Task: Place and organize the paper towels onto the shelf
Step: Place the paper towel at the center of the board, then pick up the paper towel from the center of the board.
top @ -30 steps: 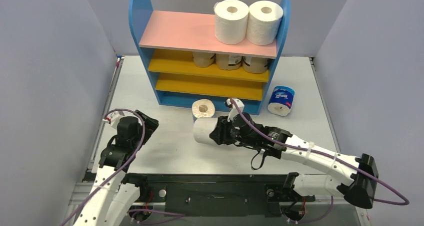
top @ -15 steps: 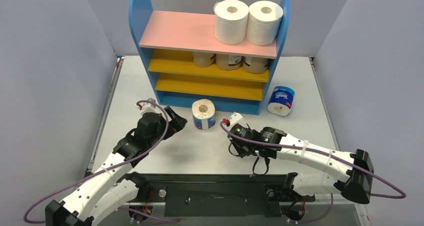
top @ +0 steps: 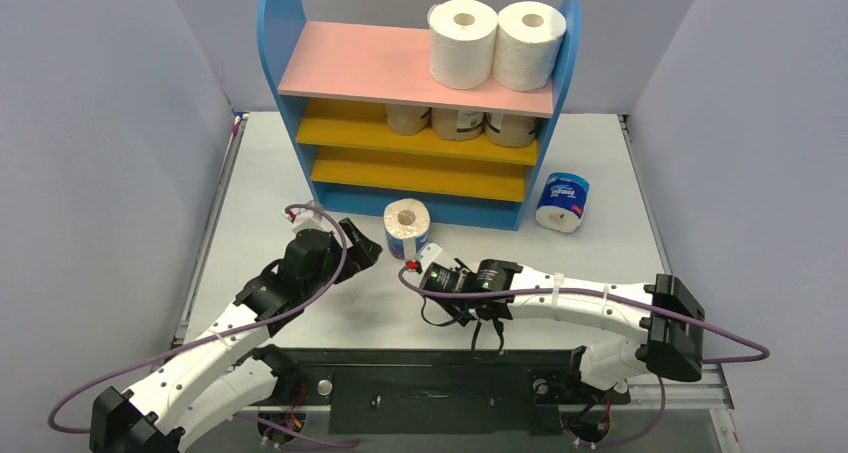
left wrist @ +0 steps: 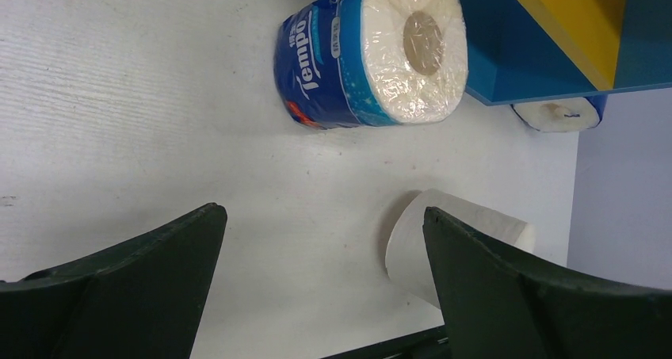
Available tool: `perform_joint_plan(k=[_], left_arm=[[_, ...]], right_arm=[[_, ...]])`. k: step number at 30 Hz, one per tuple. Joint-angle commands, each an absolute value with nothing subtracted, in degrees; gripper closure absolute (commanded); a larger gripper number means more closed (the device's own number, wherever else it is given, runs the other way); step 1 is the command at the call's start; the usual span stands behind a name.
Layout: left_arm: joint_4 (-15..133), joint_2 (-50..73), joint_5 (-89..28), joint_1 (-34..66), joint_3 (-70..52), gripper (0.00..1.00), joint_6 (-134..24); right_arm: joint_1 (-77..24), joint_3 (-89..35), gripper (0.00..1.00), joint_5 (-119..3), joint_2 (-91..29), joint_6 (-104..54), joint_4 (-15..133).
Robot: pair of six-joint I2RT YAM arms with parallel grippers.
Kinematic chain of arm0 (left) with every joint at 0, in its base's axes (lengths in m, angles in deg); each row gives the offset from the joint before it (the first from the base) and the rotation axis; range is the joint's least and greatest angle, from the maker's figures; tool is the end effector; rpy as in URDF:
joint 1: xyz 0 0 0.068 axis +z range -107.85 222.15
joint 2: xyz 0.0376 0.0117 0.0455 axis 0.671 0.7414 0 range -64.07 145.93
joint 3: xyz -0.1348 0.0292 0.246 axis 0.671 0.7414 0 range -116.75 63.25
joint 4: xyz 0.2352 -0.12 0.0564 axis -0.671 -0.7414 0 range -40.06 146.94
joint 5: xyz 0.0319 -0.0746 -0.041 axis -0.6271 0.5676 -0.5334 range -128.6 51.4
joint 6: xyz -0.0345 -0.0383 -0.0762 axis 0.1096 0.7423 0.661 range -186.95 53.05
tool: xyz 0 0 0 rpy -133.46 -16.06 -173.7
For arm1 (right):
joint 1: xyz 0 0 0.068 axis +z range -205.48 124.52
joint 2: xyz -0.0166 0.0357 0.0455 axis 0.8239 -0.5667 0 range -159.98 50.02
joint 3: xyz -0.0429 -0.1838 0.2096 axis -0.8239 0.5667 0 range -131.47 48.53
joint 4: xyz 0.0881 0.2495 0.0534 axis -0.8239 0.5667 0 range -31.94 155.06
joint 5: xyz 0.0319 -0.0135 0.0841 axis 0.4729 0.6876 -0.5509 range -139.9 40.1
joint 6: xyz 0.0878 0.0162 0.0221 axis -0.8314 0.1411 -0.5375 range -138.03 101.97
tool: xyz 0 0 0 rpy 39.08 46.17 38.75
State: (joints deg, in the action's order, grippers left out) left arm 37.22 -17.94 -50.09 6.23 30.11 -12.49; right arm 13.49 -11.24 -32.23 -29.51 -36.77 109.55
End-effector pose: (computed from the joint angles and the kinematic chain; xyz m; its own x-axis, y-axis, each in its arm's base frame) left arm 0.1894 -0.1168 0.2283 -0.6117 -0.5415 -0.5768 -0.1008 0.7764 -0.6221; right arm 0.1235 0.2512 0.2085 -0.5963 -0.6978 -0.3968 -0.6998 0.6941 -0.1689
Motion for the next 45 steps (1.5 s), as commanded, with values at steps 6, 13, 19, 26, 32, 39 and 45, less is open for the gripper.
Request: perform_joint_plan(k=[6,13,19,26,32,39,45], left_arm=[[39.6,-19.1,-52.0,6.0,30.7,0.04,-14.0],[40.5,-18.3,-52.1,6.0,30.8,0.03,-14.0],[40.9,-18.1,-51.6,6.0,31.2,0.03,-13.8],[41.0,-18.6,-51.7,6.0,31.5,0.03,-13.7],[40.7,-18.8,-51.7,6.0,31.6,0.03,-13.7],[40.6,-19.2,-51.9,6.0,32.0,0.03,-13.5],[40.4,-19.6,-51.9,6.0,32.4,0.03,-13.4]], right_arm=[[14.9,-14.9,0.5,-28.1,-29.8,-38.0,107.9],[14.9,-14.6,0.41,-27.2,-27.3,-39.8,107.2],[13.9,-13.4,0.38,-28.2,-25.7,-39.4,103.8],[10.2,-10.4,0.38,-33.0,-25.5,-38.7,98.9],[7.7,-8.4,0.4,-37.7,-25.2,-38.4,96.2],[6.9,-7.3,0.43,-40.3,-26.1,-38.2,95.3],[6.6,-6.4,0.48,-41.0,-27.0,-39.0,94.6]])
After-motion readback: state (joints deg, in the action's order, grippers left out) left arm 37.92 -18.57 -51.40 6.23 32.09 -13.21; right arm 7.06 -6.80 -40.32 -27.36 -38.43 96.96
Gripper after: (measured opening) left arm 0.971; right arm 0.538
